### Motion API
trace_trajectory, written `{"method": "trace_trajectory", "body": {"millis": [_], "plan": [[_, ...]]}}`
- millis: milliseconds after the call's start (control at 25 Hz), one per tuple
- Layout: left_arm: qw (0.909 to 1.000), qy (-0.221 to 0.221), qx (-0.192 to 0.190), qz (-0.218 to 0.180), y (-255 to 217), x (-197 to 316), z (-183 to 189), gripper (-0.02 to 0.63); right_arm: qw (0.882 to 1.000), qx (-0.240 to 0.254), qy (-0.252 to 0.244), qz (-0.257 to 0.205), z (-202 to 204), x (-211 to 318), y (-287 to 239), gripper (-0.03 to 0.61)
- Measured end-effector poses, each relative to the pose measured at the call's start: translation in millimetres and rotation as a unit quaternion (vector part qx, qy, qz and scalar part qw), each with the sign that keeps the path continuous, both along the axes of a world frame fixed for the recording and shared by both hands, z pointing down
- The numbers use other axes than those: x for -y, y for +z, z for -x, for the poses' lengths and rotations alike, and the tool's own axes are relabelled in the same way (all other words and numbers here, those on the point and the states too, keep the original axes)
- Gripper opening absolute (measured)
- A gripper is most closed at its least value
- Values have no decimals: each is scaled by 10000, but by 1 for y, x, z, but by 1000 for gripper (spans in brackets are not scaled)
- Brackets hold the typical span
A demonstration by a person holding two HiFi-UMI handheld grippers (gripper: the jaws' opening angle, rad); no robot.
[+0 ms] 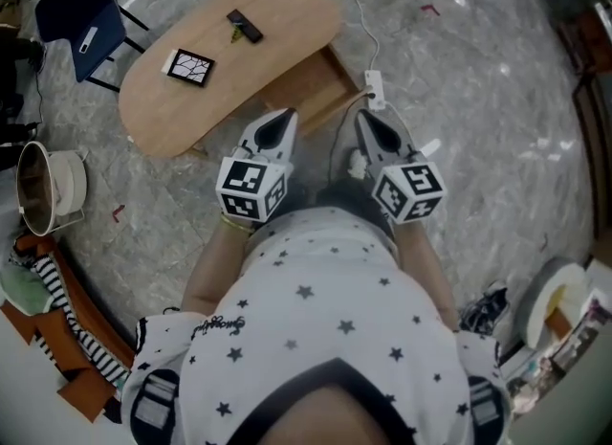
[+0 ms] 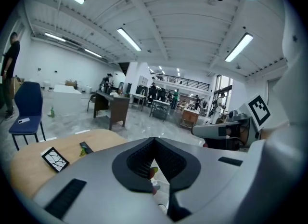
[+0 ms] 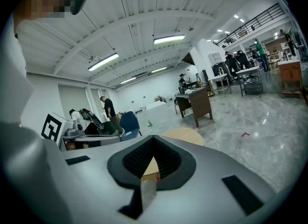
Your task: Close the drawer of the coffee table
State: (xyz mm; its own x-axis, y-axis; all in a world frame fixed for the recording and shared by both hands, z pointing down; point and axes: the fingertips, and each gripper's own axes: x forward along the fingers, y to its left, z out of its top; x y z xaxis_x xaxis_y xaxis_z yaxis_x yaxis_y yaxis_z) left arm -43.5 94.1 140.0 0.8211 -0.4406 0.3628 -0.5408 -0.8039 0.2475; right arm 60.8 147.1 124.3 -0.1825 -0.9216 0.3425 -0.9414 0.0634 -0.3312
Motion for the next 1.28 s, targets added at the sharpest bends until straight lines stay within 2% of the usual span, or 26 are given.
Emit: {"method": "trace_trajectory", "body": {"millis": [360, 640, 800, 1040, 1280], "plan": [[9960, -898, 33, 21, 2, 19, -29, 9, 9963, -51, -858, 82, -46, 33, 2, 8], [9869, -1608, 108, 94, 16, 26, -48, 9, 9884, -96, -1502, 216, -78, 50, 18, 8], [9780, -2076, 163, 148, 27, 31, -48, 9, 9821, -102, -1855, 321, -92, 62, 33, 8], [9599, -2782, 276, 216, 46, 36, -46, 9, 9694, -207, -2400, 475, -110, 78, 59, 8], [9423, -3303, 469, 288, 73, 24, -37, 9, 9622, -185, -2656, 577, -119, 83, 92, 8]]}}
